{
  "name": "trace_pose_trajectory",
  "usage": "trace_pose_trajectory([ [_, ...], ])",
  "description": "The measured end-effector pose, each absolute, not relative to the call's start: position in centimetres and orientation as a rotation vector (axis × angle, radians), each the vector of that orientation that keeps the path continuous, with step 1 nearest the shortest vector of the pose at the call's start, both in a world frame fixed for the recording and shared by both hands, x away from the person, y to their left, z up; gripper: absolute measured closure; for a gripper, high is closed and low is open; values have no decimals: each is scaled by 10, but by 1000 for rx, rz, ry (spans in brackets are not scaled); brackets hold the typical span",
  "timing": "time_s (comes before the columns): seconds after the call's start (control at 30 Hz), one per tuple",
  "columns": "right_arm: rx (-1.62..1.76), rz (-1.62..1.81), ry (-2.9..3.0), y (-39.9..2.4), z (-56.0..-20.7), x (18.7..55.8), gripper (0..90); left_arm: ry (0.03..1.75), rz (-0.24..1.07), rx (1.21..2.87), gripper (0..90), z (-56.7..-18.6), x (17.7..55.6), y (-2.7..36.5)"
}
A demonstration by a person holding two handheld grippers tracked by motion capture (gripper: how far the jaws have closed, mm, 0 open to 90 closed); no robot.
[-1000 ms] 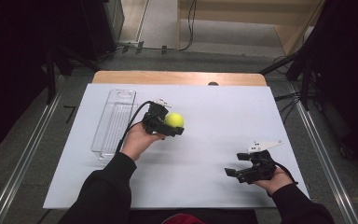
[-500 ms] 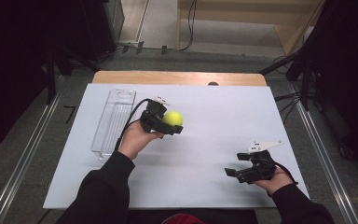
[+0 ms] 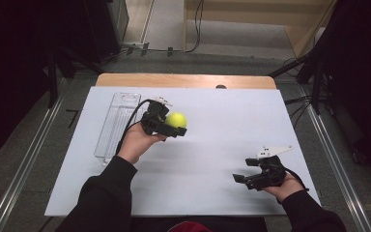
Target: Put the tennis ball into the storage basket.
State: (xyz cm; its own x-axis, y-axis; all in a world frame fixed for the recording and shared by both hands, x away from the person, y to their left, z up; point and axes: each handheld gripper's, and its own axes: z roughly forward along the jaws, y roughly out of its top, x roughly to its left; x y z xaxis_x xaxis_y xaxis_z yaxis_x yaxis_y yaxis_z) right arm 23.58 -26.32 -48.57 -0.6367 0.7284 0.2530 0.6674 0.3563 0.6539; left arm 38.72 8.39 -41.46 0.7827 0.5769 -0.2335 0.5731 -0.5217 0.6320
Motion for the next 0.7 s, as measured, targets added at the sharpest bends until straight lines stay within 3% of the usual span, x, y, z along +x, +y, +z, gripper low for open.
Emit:
trace_pose_trajectory([
  [0.7, 1303, 1157, 2517, -263, -485, 236, 139, 886, -5, 2221, 260, -406, 391, 100],
])
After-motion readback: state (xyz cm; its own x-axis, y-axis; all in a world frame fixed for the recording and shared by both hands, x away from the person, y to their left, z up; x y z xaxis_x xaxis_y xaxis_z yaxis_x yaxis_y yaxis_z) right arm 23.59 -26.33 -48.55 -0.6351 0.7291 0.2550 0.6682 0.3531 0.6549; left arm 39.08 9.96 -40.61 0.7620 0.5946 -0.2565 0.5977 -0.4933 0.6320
